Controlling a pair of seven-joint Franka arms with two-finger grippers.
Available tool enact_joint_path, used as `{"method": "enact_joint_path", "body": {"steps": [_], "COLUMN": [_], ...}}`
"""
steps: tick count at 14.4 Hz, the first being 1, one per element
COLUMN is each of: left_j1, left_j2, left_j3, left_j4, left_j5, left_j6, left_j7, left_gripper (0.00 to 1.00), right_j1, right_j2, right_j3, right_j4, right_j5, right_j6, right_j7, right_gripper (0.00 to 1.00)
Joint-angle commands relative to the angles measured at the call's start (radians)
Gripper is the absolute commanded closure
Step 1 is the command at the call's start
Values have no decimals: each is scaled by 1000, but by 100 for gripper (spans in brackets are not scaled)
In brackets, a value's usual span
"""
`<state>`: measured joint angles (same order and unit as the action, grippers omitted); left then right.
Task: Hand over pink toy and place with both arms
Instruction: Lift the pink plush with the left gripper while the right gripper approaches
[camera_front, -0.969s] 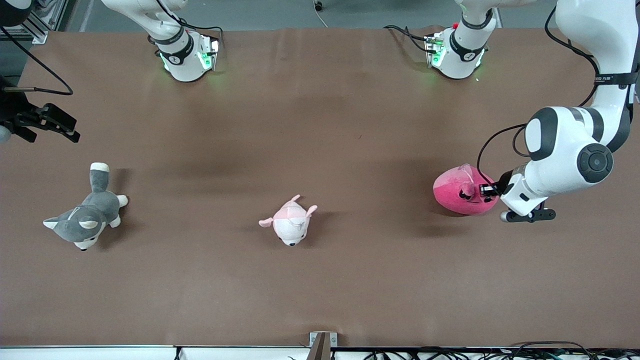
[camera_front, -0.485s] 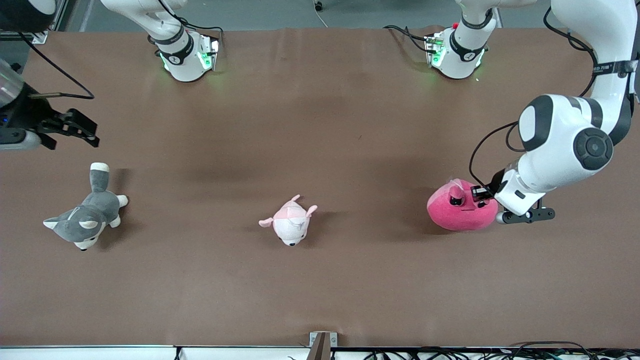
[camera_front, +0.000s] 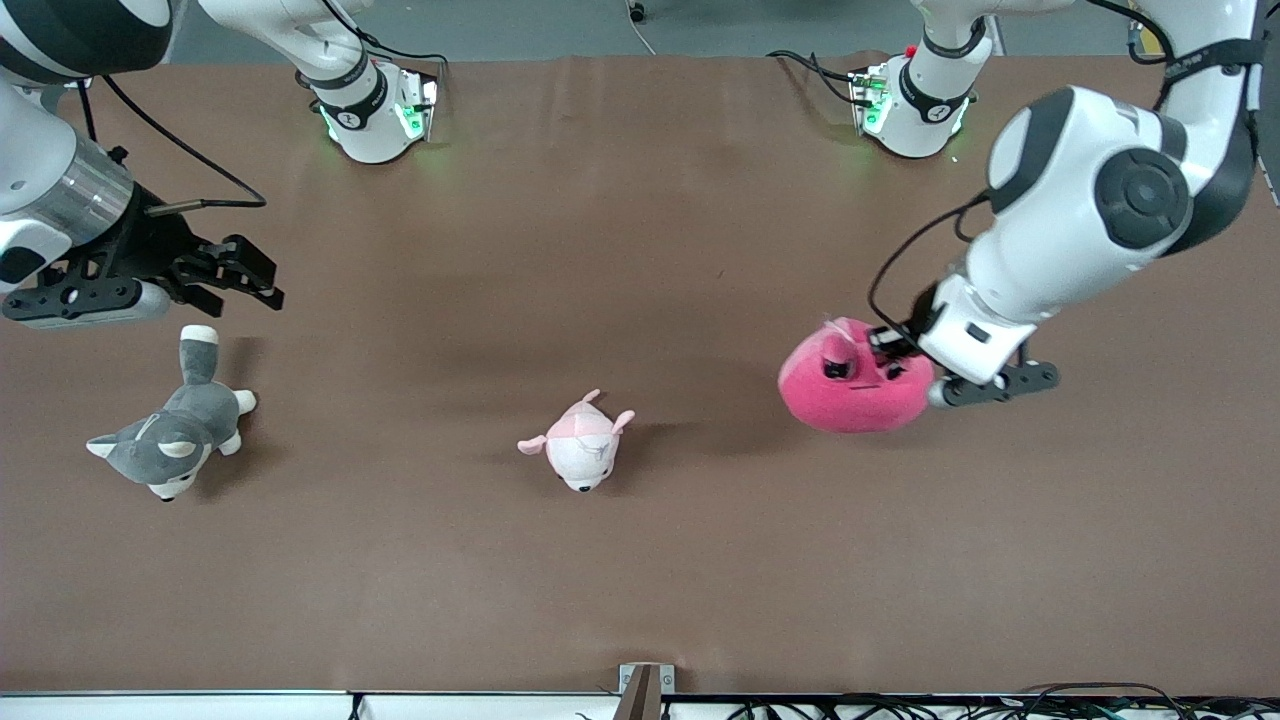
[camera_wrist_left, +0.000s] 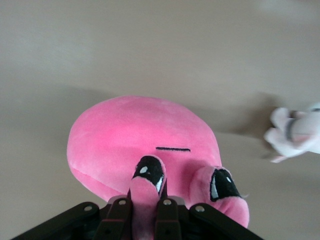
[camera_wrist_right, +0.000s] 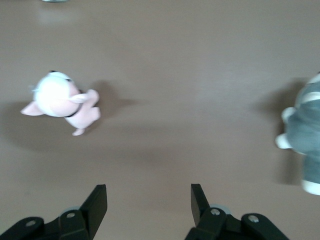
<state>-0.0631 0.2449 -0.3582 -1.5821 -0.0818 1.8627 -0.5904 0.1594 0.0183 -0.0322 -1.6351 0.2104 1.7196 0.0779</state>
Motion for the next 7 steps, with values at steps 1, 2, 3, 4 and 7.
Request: {"method": "enact_joint_path", "body": {"steps": [1,2,3,4,7], "left_j1": [-55,-94,-140,-188,-305], "left_j2": [31,36,39,40,144], "left_j3": [-93,-93,-93,-91,-88], "left_j4": [92,111,122,125,247], "left_j5": [-1,2,7,25,43], "left_j6": [-30,-30,-28,-17,54], "left_j7": [-176,-224,-254,-287,-412], "left_gripper": [100,100,100,100,100], "right_j1": [-4,-12,-11,2,25], "right_j2": [14,15,17,17,18], "right_j3": [-8,-9,-9,-9,-8], "right_j4": [29,29,29,37,46], "right_j5": [207,316,369,385,382], "right_j6": [-8,-11,-8,-6,-8], "right_j7": [20,19,17,19,26], "right_gripper": [34,33,31,31,31]}}
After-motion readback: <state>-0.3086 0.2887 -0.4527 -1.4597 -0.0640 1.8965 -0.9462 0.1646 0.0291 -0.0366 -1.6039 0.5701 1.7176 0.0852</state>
